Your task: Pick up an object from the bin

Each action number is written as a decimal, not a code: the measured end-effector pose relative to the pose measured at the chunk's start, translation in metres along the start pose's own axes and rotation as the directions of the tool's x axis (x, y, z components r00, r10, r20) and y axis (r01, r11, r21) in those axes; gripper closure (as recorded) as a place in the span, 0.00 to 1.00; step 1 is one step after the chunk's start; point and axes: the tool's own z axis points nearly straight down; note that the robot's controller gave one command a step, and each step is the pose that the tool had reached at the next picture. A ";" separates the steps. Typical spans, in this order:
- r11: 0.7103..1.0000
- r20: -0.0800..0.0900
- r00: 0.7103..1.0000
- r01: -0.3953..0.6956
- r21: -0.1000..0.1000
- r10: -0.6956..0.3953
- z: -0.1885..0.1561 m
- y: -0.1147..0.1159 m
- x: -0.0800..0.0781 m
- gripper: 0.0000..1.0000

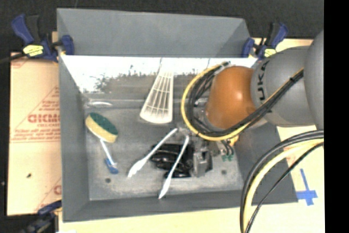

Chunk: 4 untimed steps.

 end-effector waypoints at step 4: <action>1.000 0.010 1.000 0.018 0.004 -0.018 -0.097 0.005 -0.011 1.00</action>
Offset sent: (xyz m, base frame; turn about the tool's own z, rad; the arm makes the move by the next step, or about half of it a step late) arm 0.0000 0.0000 0.0000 0.0000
